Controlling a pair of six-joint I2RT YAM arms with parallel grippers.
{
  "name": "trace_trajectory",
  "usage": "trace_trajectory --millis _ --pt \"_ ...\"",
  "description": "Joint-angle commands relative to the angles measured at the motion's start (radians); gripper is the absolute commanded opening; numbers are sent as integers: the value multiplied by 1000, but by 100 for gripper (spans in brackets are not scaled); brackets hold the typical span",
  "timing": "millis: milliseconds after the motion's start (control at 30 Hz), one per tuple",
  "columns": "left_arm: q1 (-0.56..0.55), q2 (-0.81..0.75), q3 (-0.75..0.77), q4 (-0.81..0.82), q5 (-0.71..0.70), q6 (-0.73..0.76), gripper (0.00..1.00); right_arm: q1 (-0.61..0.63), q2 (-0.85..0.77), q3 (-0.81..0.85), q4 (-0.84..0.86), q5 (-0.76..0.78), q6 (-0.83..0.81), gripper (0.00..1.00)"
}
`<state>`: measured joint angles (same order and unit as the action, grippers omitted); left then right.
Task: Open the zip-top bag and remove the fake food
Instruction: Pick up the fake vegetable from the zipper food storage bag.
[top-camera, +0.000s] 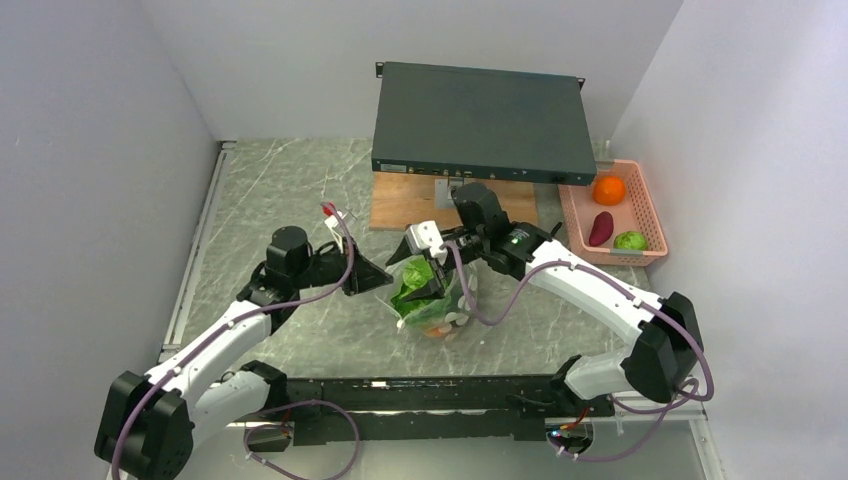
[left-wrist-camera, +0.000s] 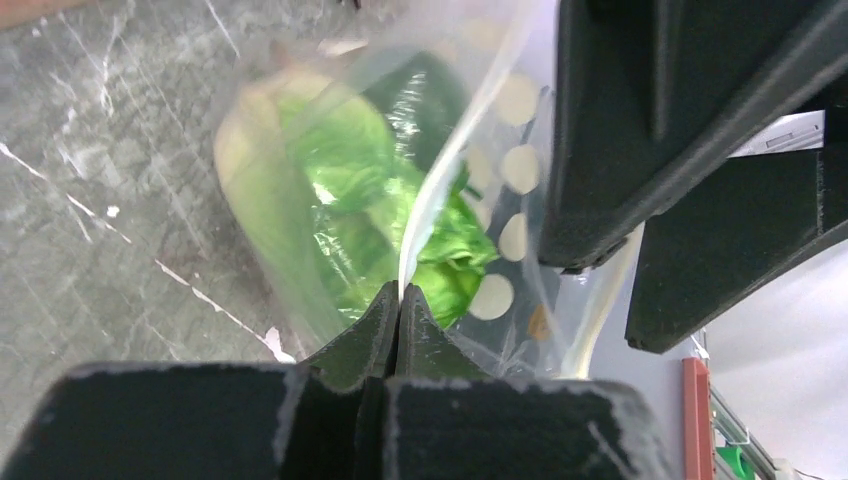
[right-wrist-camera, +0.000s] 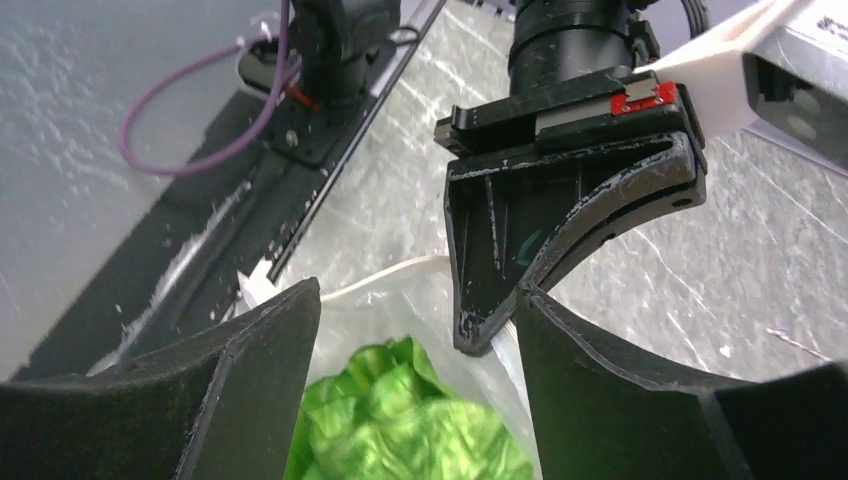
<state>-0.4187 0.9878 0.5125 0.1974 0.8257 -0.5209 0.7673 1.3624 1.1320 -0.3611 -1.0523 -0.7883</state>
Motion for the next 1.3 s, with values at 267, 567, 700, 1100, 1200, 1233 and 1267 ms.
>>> trace_trajectory --millis 267,567,700,1100,1200,1233,1267 --pt "-2 -149 126 -83 -94 34 0 -37 -9 -64 379 -24 482 72" --pt "-2 -141 152 -146 -86 59 0 -60 -14 -43 241 80 322 46" --pt "-1 -135 142 -151 -74 59 0 -60 -10 -41 147 118 126 39" --pt "-2 -117 125 -53 -26 6 0 15 106 183 -451 193 -684 72" --pt "-2 -111 138 -47 -31 13 0 28 134 227 -577 206 -808 79" --pt "-1 -109 143 -42 -31 14 0 27 142 239 -615 207 -847 80" --pt "-1 -104 148 -33 -31 11 0 27 148 250 -647 209 -872 80"
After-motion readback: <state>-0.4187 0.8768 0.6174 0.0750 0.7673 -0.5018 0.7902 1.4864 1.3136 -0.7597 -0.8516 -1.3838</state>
